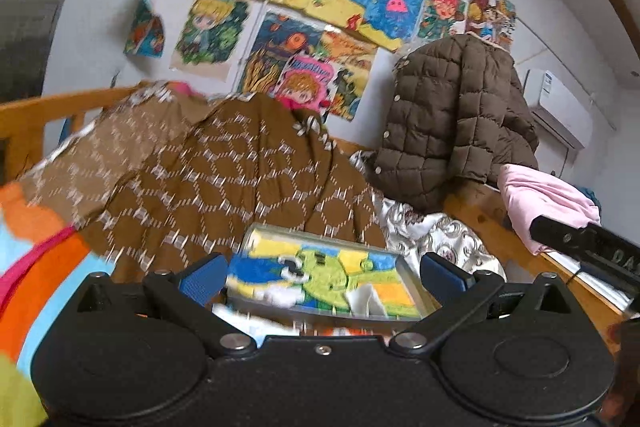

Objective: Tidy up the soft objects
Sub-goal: 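Open the right tool to release the sock and lift away, then grasp the striped sock with the right tool while the left tool grasps the grey mask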

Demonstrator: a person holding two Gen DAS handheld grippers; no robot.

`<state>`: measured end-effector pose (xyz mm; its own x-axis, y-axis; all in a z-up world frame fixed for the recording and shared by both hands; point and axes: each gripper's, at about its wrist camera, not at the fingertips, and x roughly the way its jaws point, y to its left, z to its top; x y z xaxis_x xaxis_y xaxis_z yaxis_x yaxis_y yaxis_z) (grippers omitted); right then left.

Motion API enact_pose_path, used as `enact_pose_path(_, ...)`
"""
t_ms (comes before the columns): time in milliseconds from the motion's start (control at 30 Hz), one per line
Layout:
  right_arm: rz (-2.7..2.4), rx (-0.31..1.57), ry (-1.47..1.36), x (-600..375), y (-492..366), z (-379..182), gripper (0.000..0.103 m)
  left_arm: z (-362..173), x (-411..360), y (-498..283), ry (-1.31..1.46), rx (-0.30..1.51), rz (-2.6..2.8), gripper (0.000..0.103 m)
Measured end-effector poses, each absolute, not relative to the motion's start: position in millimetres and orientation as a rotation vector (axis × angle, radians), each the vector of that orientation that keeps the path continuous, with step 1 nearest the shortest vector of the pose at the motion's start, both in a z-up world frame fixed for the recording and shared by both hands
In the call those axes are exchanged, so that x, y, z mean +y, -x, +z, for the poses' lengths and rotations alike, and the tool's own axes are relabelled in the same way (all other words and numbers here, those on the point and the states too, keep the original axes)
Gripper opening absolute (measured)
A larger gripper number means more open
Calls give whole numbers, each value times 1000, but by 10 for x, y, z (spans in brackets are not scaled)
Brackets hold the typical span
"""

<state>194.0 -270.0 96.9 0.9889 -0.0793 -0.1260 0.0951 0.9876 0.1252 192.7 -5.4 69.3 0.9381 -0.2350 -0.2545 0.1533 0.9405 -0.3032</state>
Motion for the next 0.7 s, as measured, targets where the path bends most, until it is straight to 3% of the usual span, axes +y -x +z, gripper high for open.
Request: enact_pose_path(700,-86,304,-104,-2543,-1413,269,103,326,156,-965,268,463,-133,102)
